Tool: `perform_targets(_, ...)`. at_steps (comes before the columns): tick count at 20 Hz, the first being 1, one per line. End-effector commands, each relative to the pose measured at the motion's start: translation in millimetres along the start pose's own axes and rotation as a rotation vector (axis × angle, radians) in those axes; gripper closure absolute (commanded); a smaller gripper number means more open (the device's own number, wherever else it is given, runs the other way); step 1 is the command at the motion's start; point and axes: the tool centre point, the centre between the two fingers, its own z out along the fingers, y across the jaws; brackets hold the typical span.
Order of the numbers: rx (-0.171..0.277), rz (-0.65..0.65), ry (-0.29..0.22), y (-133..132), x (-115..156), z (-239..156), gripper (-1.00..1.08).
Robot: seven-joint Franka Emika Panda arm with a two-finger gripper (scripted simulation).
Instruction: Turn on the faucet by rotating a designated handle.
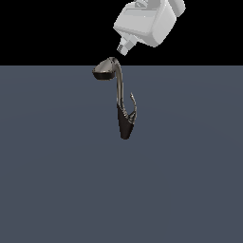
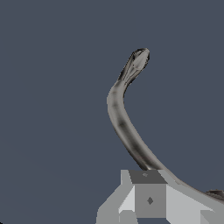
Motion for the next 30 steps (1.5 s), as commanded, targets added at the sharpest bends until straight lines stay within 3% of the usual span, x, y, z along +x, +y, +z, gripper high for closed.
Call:
perform_targets(1,0.030,0.091,-0.022,-6.0,21.7,11.9,1.08)
perform_targets(9,0.113,0.375,-0.087,-14.8,90.4,51.9,1.08)
perform_targets(16,0.157,0.545,-0.125,-13.1,131.9,78.0,1.08)
perform_targets(22,0.175,0.617,-0.140,-10.9,149.0,89.4,1.08)
perform_targets(30,0.176,0.625,-0.142,-8.7,148.6,91.0,1.08)
